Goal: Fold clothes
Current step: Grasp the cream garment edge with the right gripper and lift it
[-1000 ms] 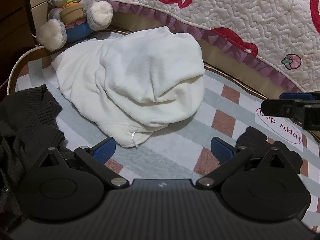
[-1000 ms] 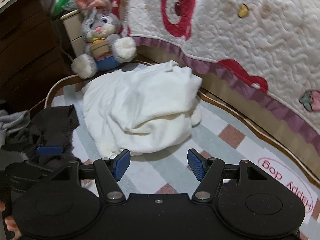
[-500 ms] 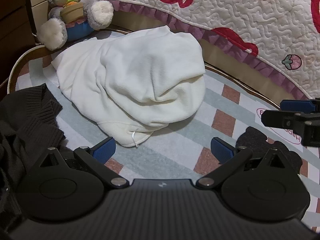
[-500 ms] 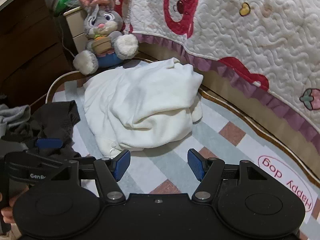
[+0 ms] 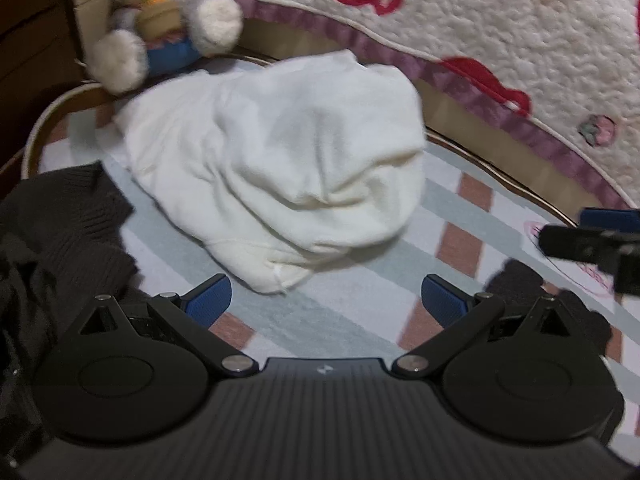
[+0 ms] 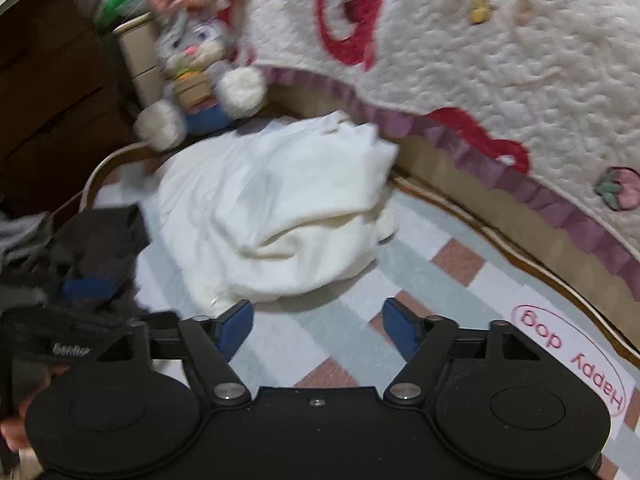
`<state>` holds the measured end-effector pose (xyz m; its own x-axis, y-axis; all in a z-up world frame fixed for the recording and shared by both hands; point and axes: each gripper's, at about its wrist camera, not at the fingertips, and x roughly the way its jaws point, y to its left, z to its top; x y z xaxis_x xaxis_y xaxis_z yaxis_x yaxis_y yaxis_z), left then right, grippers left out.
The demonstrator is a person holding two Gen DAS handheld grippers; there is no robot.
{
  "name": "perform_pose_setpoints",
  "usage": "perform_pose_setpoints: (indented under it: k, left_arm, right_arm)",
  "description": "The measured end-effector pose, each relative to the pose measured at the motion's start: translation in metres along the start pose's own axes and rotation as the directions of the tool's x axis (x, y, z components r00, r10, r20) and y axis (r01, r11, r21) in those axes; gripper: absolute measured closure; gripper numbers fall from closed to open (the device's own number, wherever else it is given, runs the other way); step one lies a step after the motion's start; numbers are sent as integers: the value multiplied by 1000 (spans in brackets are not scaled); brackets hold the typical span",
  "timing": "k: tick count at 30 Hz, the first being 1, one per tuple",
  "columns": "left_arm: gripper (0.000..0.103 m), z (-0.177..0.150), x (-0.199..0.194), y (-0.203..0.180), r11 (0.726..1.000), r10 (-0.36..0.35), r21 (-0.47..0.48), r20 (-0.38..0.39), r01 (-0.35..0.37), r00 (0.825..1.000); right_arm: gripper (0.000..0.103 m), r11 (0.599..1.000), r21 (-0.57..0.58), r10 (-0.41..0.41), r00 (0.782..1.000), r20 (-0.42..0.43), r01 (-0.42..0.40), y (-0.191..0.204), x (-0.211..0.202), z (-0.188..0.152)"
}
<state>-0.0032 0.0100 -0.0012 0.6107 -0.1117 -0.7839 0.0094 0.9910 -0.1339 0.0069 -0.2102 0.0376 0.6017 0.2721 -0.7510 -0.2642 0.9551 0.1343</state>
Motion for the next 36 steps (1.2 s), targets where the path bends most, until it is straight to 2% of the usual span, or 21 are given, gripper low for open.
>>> perform_pose_setpoints:
  k: [4,8,11,13,16,18,20,23,27,30,35,36]
  left_arm:
    - [0,0,2,9,1000,25,-13,31,-25,999]
    - [1,3,17,24,998,27,-62,39,-25,999]
    - [7,10,33,40,994,84,-74,45,-80,996]
    - [8,22,45,50,991,127,-59,56,-124,990]
    - [10,48,69,64,983,180,-40,77,-177,981]
    - [17,62,90,76,975,218,-58,81,-214,973]
    - [23,68,110,90,977,197,-94,55,-192,979]
    - [28,54,133,112,971,218,-107,35,-213,975]
    - [28,41,159,139,981,84,-175,-23,-87,996]
    - [28,40,169,141,975,128,-181,-5,-126,992]
    - [24,34,176,151,943,188,-282,18,-176,982]
    - [24,33,180,156,938,160,-311,3,-151,987]
  right_arm:
    - [25,995,97,26,1000,-3,-25,-10,11,8]
    - [25,993,108,48,999,-25,-45,-11,32,15]
    - [25,986,132,109,992,-63,-100,-10,52,25]
    - [25,976,162,156,986,-52,-146,-11,66,30]
    - [25,975,171,151,988,-31,-143,-15,90,42]
    - [25,974,190,134,991,-24,-127,-22,105,51]
    - [24,962,231,155,987,-33,-144,-31,122,61]
    - [24,941,277,214,976,-46,-194,-42,146,73]
    - [24,961,213,189,981,-47,-175,-43,172,93]
    - [24,977,165,136,991,-13,-132,-53,198,112]
    - [22,945,298,148,989,-30,-133,-86,254,125]
    - [23,932,329,170,985,-34,-150,-91,265,125]
